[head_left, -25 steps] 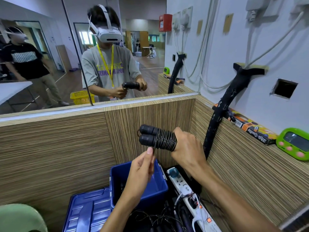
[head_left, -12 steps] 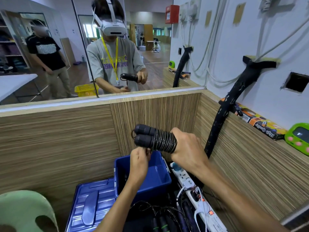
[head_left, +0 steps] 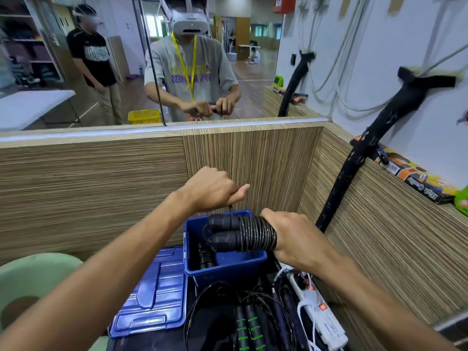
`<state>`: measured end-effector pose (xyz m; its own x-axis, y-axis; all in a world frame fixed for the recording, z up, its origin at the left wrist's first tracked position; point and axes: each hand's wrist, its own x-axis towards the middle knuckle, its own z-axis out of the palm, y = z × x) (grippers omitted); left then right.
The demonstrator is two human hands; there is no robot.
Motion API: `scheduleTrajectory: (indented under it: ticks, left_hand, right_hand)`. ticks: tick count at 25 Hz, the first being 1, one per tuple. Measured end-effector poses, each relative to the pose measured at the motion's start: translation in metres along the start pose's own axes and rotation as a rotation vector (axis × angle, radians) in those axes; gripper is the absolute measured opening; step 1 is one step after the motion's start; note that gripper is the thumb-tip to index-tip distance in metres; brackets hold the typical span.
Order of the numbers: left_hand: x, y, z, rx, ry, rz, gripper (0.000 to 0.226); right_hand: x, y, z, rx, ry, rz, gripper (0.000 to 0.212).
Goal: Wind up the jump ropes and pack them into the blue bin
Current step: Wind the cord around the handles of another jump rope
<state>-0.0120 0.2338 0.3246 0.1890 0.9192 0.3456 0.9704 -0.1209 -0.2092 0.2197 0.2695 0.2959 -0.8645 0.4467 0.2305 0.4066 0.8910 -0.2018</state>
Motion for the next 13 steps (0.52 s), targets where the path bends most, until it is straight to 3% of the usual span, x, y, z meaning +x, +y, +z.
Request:
scheduleTrajectory:
  ticks: [4,13]
  left_hand:
    - [-0.007,-0.005,-0.007,0.074,0.036,0.047,0.066]
    - [-0.025,-0.008,0.013,-0.152,-0.039,-0.064,0.062]
  right_hand:
    - [-0.006,0.003,-0.001,-0.068,0.004,0.051,0.033]
    - [-0.014,-0.010,-0.013,0.016,0.114,0.085,0.027]
